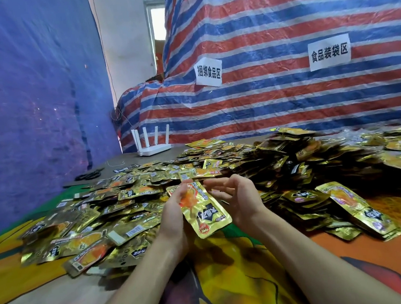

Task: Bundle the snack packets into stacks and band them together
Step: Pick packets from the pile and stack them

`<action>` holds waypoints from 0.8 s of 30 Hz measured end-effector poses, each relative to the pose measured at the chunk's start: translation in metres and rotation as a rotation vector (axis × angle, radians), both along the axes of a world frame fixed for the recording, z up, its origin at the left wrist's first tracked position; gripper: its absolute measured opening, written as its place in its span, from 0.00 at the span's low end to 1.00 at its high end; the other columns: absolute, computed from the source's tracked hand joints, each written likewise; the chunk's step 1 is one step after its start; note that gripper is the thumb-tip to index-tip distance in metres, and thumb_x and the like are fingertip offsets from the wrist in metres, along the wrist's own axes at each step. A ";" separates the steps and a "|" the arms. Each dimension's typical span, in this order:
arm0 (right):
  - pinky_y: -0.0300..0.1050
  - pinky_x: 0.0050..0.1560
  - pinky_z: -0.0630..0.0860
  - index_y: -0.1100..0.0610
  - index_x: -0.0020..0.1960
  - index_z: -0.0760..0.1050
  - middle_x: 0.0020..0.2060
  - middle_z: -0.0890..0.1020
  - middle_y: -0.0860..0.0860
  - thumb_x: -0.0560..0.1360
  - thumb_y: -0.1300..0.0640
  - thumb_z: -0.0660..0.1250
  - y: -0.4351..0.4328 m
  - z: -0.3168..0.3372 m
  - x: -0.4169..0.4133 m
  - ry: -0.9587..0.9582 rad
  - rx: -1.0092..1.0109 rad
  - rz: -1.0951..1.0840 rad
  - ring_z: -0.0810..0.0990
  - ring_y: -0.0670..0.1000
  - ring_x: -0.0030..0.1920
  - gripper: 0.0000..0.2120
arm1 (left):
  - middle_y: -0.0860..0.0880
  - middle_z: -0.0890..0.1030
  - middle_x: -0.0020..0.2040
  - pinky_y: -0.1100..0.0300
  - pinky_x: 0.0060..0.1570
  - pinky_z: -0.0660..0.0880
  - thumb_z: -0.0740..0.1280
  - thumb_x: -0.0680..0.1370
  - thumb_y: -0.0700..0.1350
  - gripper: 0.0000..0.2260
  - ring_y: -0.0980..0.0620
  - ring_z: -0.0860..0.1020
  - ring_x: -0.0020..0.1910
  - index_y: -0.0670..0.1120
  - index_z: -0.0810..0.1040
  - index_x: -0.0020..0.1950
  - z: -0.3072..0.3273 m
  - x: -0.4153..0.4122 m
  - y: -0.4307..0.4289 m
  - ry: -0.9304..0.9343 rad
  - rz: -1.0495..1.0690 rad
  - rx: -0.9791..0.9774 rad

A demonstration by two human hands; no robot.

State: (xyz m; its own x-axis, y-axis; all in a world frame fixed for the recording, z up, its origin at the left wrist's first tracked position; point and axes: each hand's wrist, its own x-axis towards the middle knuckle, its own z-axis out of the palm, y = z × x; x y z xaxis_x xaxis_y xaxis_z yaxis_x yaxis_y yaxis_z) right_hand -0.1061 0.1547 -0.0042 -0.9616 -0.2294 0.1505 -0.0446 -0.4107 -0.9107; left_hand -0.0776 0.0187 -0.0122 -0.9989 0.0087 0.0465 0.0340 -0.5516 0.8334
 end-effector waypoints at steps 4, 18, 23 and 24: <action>0.45 0.40 0.79 0.61 0.45 0.85 0.46 0.87 0.54 0.75 0.61 0.64 -0.005 -0.004 0.003 0.076 0.212 -0.092 0.85 0.52 0.44 0.11 | 0.33 0.83 0.54 0.35 0.57 0.77 0.65 0.79 0.51 0.18 0.34 0.83 0.52 0.39 0.80 0.62 0.000 0.002 0.003 -0.038 0.125 -0.151; 0.42 0.52 0.79 0.49 0.49 0.88 0.49 0.79 0.50 0.73 0.57 0.77 0.001 -0.005 0.011 0.663 0.608 -0.275 0.79 0.47 0.49 0.06 | 0.35 0.81 0.49 0.41 0.60 0.75 0.66 0.73 0.45 0.15 0.38 0.81 0.47 0.36 0.83 0.53 0.001 -0.003 -0.010 0.046 0.061 -0.104; 0.46 0.48 0.78 0.49 0.48 0.85 0.49 0.75 0.47 0.75 0.55 0.76 0.012 -0.003 0.005 0.810 0.857 -0.284 0.76 0.48 0.46 0.03 | 0.41 0.84 0.40 0.57 0.33 0.81 0.64 0.75 0.40 0.14 0.47 0.84 0.36 0.41 0.80 0.59 0.001 -0.002 -0.010 0.101 -0.027 -0.166; 0.48 0.48 0.78 0.49 0.49 0.83 0.50 0.74 0.47 0.77 0.55 0.74 0.013 -0.003 0.005 0.842 0.931 -0.287 0.76 0.47 0.46 0.02 | 0.41 0.83 0.41 0.56 0.34 0.82 0.64 0.73 0.40 0.15 0.46 0.84 0.37 0.41 0.80 0.58 0.001 -0.002 -0.010 0.086 -0.052 -0.154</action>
State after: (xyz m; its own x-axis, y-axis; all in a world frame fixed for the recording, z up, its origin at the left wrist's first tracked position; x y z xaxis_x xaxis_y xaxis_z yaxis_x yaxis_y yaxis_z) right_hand -0.1013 0.1673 -0.0073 -0.6813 -0.3768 0.6276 -0.7230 0.4808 -0.4961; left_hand -0.0796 0.0092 -0.0111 -0.9893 0.0734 0.1260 0.0839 -0.4205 0.9034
